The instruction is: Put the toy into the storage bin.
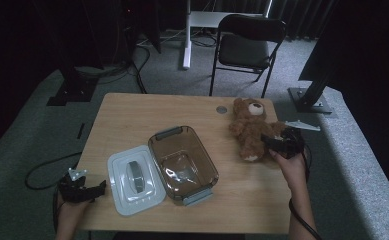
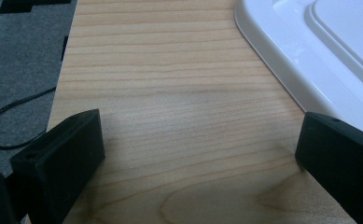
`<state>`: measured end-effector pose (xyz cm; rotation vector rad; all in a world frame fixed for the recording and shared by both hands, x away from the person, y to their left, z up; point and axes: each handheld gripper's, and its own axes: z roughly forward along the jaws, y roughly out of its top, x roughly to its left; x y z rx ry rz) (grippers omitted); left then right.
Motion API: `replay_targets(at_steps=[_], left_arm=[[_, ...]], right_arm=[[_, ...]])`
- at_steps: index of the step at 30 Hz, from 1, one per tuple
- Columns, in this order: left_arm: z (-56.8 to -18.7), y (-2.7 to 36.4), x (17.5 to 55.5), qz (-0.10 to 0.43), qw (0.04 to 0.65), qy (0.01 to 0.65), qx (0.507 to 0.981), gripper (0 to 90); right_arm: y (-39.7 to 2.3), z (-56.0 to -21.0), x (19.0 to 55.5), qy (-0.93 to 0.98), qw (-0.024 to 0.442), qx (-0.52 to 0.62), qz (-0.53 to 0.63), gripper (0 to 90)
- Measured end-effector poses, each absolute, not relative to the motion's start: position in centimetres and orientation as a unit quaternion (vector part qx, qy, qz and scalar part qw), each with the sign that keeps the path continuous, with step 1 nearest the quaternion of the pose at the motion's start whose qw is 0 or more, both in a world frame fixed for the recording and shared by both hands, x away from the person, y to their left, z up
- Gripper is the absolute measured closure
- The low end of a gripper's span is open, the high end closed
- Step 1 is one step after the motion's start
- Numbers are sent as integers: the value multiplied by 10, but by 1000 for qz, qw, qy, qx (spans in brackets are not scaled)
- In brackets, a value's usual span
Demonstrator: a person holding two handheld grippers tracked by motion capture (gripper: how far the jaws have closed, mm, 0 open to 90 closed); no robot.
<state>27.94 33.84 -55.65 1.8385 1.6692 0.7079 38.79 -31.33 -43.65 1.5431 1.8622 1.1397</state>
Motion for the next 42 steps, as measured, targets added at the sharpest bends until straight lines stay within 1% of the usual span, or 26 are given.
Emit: replay_targets(at_steps=[3,13,18,22,23,25,26,28,34,40,42], left_arm=[[-557,338,280,263,277,621,685,18],[-557,338,280,263,277,621,685,19],[-557,338,280,263,277,621,685,19],[-557,338,280,263,277,621,684,19],[-557,338,280,263,277,621,684,18],[-557,338,280,263,277,621,684,18],[-557,338,280,263,277,621,684,18],[-557,338,280,263,277,621,685,18],[-557,338,280,263,277,621,685,19],[-557,338,280,263,277,621,685,19],[-557,338,280,264,277,621,684,19]], right_arm=[[-310,-434,397,680,236,561,408,121],[-307,-428,431,677,227,574,402,121],[-305,-435,449,675,211,589,391,121],[-301,-453,459,680,206,605,360,121],[-301,-457,461,680,205,609,353,121],[-301,-471,464,687,186,618,334,117],[-299,-481,465,698,171,618,319,107],[-299,-495,465,701,145,616,329,106],[-289,-499,461,707,167,607,323,106],[-286,-500,460,709,166,606,320,111],[-285,-501,461,711,163,607,317,135]])
